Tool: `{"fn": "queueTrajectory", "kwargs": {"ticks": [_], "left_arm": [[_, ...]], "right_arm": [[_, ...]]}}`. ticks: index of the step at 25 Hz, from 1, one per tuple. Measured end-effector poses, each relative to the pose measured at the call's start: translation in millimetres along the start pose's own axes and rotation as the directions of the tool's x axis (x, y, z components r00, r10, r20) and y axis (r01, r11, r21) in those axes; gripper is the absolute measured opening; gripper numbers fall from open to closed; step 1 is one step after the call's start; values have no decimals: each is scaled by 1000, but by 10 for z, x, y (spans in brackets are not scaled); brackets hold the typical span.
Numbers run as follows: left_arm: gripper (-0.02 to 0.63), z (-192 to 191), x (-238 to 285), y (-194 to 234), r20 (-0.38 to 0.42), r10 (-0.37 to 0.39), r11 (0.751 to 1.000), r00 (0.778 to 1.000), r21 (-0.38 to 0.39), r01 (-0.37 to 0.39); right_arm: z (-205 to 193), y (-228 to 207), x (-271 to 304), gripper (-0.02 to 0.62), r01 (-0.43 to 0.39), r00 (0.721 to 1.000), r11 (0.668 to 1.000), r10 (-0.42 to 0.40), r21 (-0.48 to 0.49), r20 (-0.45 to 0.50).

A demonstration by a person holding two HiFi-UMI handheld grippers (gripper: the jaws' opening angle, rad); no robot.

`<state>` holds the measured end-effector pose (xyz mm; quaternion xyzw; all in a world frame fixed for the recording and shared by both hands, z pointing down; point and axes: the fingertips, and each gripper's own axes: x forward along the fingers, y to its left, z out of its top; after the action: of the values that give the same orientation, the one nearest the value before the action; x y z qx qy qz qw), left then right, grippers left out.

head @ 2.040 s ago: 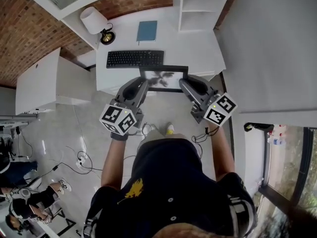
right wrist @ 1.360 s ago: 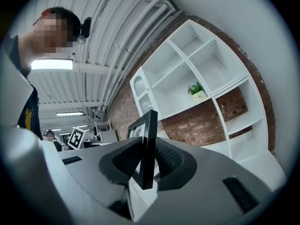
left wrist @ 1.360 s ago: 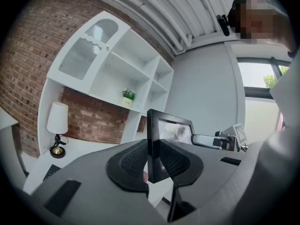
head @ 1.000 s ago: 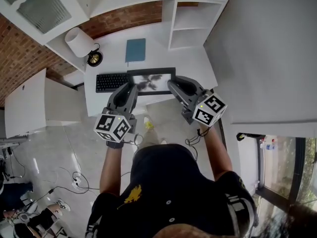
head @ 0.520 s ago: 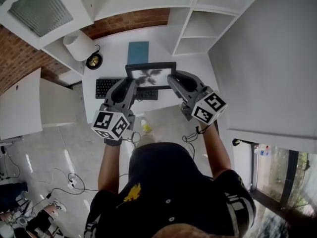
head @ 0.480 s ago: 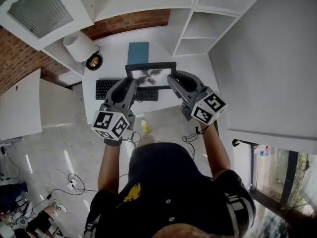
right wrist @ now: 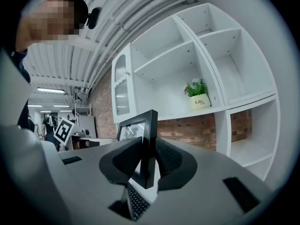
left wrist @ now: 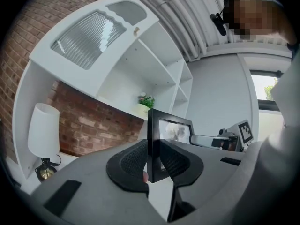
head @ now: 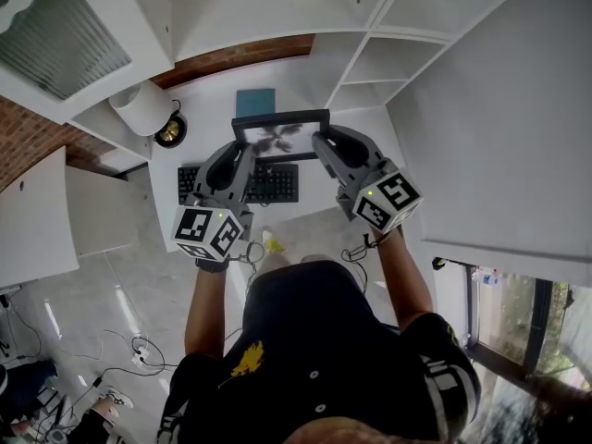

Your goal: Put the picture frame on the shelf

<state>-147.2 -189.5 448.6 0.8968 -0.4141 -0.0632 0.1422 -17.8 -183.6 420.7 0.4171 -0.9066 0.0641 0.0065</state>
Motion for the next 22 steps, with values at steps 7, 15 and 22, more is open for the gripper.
{"fn": "queueTrajectory", "kwargs": {"ticks": [7,15,22], "left_arm": [[92,78,178,160,8,-13,1000,1000,-26,13],[92,100,576,161,17,51,998,999,27,-51],[92,271,774,136,32,133,989,991,55,-134]], "right_arm": [[91,-129,195,81,29,1000,999,-29,-19,-7],[111,-557,291,81,-36,999,999,36,-18,15],[281,-802,416,80,-99,995,995,100,-25,26]]}}
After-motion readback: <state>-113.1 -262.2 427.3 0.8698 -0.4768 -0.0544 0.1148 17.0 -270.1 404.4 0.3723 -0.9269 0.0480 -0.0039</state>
